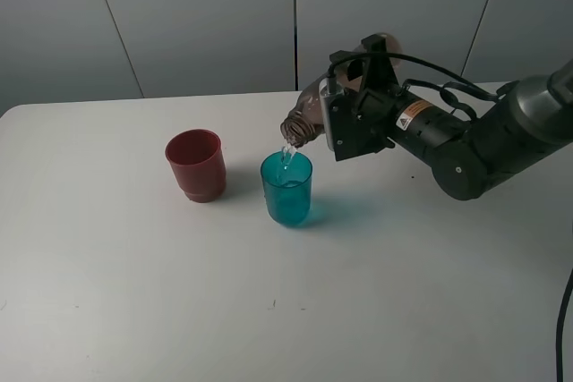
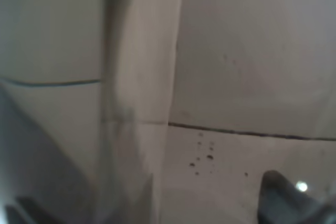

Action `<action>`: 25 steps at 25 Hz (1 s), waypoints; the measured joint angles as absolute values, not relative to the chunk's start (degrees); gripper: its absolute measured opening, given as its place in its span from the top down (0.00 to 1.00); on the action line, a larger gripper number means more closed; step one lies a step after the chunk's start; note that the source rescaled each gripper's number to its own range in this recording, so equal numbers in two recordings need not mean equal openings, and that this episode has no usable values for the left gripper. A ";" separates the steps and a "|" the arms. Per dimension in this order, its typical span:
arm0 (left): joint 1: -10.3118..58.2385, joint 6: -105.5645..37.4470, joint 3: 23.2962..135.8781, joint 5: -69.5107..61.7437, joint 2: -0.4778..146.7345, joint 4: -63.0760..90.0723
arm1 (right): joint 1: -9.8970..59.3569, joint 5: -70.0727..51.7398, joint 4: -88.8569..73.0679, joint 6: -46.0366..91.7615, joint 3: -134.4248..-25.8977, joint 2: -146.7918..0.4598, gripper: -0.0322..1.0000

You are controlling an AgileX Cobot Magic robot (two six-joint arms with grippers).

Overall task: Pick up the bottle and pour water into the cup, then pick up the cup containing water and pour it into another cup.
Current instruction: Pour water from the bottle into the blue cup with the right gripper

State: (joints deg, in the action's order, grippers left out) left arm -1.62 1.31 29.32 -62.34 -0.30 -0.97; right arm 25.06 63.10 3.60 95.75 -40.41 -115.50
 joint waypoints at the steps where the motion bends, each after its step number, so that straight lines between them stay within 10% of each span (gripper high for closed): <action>1: -1.62 1.31 29.32 -62.34 -0.30 -0.97 | 25.06 63.21 3.60 95.88 -40.41 -115.50 0.97; 25: -1.62 1.31 29.32 -62.34 -0.30 -0.97 | 25.06 67.37 3.60 98.76 -40.41 -115.50 0.97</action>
